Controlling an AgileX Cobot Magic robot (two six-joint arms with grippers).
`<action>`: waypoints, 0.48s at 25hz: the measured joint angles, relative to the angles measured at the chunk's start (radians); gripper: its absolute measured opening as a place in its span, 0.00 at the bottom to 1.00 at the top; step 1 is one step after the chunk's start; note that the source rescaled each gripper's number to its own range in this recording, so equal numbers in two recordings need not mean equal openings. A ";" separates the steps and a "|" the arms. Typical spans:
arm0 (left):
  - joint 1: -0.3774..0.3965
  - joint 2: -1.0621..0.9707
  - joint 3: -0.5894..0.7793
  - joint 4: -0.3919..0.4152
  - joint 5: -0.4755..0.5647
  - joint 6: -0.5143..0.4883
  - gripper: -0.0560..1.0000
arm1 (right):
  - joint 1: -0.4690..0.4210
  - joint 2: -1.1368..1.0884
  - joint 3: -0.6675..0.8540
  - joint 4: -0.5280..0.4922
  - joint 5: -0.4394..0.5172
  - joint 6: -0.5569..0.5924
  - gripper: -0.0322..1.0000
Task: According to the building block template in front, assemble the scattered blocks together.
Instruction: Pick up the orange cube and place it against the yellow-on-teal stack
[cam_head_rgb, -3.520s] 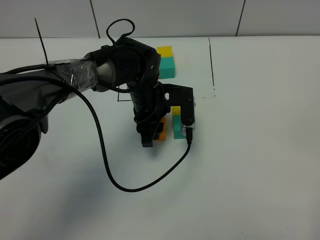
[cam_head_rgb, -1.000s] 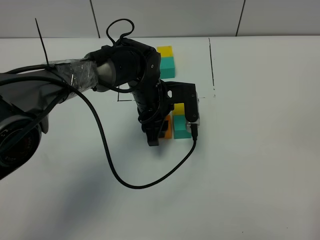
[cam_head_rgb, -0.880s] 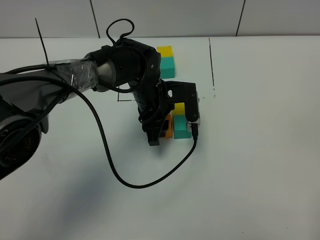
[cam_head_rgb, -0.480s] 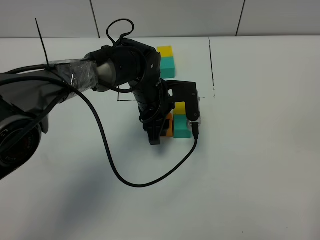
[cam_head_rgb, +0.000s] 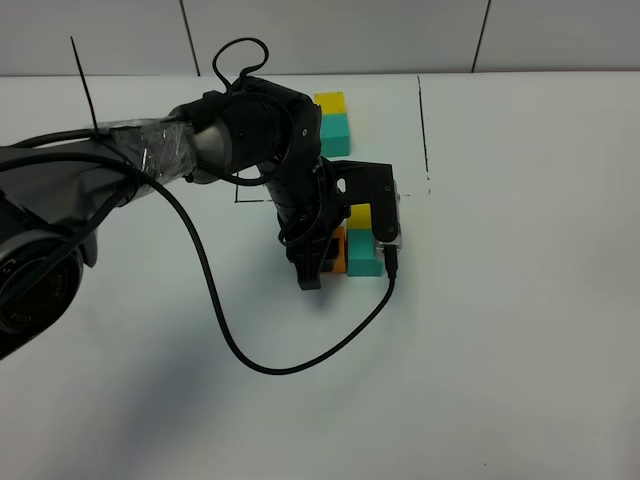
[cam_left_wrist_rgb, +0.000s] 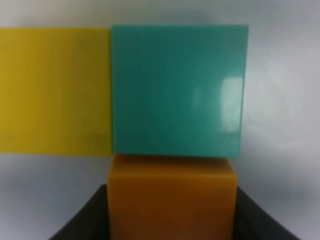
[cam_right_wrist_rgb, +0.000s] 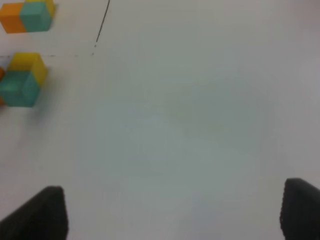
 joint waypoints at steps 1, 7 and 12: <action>0.000 0.000 0.000 0.000 0.000 0.000 0.05 | 0.000 0.000 0.000 0.000 0.000 0.000 0.74; 0.000 0.000 0.000 0.000 0.005 0.015 0.05 | 0.000 0.000 0.000 0.000 0.000 0.000 0.74; 0.000 0.000 0.000 -0.002 0.015 0.037 0.05 | 0.000 0.000 0.000 0.000 0.000 0.000 0.74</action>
